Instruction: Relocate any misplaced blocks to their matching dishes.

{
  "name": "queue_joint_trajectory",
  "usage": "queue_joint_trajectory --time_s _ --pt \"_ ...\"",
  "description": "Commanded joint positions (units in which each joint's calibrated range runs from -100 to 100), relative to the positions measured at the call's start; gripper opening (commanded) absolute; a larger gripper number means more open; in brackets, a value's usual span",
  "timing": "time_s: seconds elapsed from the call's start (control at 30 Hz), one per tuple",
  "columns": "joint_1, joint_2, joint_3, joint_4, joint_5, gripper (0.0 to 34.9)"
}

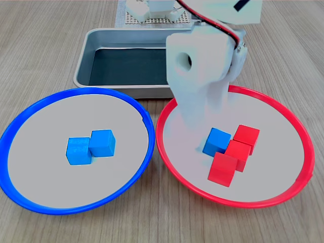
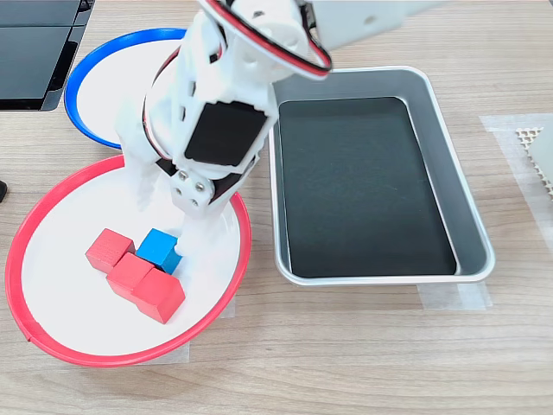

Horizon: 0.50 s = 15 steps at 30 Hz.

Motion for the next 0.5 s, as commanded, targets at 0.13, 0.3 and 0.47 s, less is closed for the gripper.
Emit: queue_joint_trajectory --time_s 0.13,0.3,0.47 --pt "-0.3 -0.3 -3.0 -0.7 1.4 15.4" --pt "-0.7 -0.6 -2.2 -0.5 1.5 15.4" --pt "-0.9 -0.7 -1.7 -0.2 1.6 15.4"
